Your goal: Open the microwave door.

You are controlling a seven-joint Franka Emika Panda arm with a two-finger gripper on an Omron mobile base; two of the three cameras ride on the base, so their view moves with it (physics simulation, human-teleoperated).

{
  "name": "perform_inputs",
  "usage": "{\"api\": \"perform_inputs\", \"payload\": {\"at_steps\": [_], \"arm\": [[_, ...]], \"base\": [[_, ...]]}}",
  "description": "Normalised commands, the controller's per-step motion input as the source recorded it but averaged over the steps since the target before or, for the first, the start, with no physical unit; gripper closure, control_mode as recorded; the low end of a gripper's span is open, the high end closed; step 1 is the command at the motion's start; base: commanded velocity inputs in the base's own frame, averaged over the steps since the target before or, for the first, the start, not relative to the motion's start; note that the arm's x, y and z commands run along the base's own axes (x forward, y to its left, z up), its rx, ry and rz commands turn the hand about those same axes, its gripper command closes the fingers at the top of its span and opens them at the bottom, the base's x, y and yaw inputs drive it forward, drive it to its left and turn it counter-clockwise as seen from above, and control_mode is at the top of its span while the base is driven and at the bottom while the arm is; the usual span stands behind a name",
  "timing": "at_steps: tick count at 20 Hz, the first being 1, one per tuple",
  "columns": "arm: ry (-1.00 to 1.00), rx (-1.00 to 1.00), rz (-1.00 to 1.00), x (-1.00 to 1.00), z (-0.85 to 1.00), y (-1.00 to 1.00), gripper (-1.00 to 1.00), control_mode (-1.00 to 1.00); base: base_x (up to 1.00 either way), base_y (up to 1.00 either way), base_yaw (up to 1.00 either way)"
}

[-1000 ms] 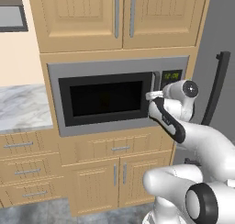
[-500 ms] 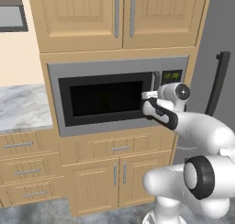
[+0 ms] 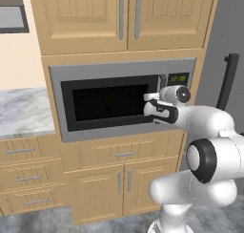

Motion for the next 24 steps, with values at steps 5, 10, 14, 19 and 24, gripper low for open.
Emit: {"api": "perform_inputs", "payload": {"at_steps": [5,10,14,19,24], "arm": [[0.00,0.00,0.00,0.28,0.00,0.00,-1.00,-1.00],[0.00,0.00,0.00,0.16,0.00,0.00,1.00,-1.00],[0.00,0.00,0.00,0.00,0.00,0.00,1.00,-1.00],[0.00,0.00,0.00,-0.03,0.00,0.00,1.00,-1.00],[0.00,0.00,0.03,-0.35,0.00,0.00,1.00,-1.00]], "base": [[0.00,0.00,0.00],[0.00,0.00,0.00],[0.00,0.00,0.00],[0.00,0.00,0.00],[0.00,0.00,0.00]]}}
